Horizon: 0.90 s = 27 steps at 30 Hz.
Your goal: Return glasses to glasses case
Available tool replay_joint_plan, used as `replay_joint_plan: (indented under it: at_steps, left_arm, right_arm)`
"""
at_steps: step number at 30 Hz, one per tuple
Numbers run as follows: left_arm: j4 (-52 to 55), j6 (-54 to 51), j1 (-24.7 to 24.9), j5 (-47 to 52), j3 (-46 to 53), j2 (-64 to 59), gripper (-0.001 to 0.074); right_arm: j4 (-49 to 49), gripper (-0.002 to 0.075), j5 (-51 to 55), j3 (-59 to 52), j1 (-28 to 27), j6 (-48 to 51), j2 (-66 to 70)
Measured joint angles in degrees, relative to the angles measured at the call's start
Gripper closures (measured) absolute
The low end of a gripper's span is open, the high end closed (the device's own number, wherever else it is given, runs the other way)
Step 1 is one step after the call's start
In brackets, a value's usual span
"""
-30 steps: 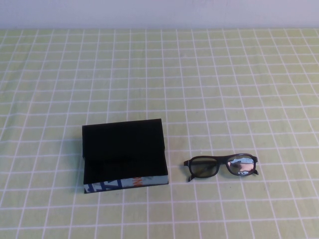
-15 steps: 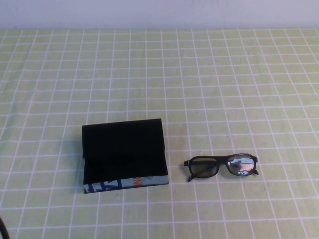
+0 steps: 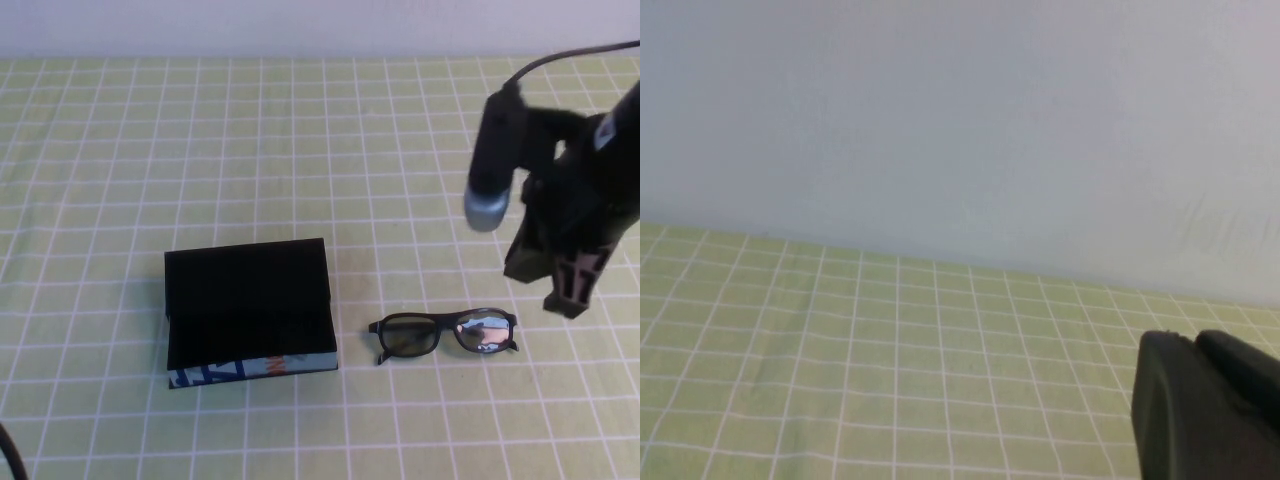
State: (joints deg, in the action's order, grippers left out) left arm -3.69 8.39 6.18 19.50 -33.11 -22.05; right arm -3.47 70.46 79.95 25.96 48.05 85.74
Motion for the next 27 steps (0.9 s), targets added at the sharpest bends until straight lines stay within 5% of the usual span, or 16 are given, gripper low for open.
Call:
replay_joint_plan:
  at_steps: [4, 9, 12, 27]
  left_arm:
    - [0.0, 0.0, 0.0, 0.0, 0.0, 0.0, 0.0736]
    - [0.0, 0.0, 0.0, 0.4, 0.0, 0.0, 0.0736]
    - [0.0, 0.0, 0.0, 0.7, 0.0, 0.0, 0.0736]
    - [0.0, 0.0, 0.0, 1.5, 0.0, 0.0, 0.0736]
  right_arm:
    - [2.7, 0.0639, -0.5, 0.1, 4.4, 0.3, 5.4]
    - [3.5, 0.0383, -5.4, 0.1, 6.3, 2.1, 9.8]
    - [3.8, 0.0311, -8.0, 0.1, 6.4, 3.8, 12.0]
    - [7.4, 0.0324, -13.8, 0.2, 6.7, 7.7, 22.7]
